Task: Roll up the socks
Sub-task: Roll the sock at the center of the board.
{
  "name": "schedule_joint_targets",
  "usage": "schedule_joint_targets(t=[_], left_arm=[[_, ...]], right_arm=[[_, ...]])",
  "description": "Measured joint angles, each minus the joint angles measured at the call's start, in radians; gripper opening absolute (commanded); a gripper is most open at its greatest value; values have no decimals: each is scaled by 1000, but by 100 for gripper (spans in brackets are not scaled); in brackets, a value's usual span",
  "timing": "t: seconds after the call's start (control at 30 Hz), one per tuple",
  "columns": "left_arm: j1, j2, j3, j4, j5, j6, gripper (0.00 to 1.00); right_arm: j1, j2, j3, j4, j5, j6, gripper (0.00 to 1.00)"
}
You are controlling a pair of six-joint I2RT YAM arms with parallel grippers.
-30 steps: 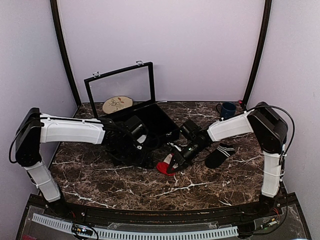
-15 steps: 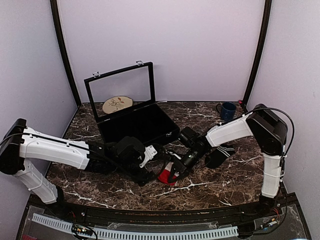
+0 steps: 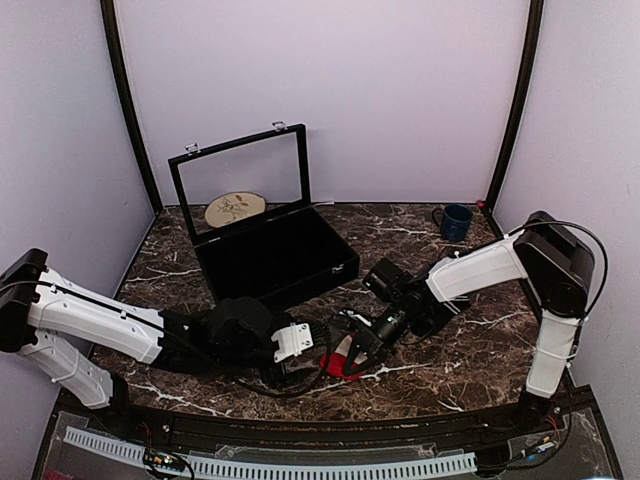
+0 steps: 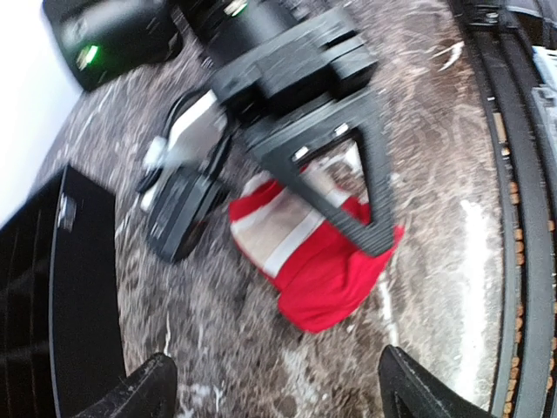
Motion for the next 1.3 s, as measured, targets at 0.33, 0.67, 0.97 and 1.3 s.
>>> schedule_joint_targets(t=[0.33, 0.67, 0.97, 1.3], left_arm=[[-37, 72, 1, 108, 131, 206, 86], [-37, 196, 33, 123, 145, 308, 85], [-25, 298, 117, 152, 119, 351, 58], [10, 328, 174, 122, 121, 345, 49]], right_arm=[[-26, -7, -24, 19, -6, 6, 0], [-37, -7, -31, 17, -19, -8, 0], [-37, -11, -40, 11, -19, -21, 0], [-37, -21, -44, 10, -19, -27, 0]])
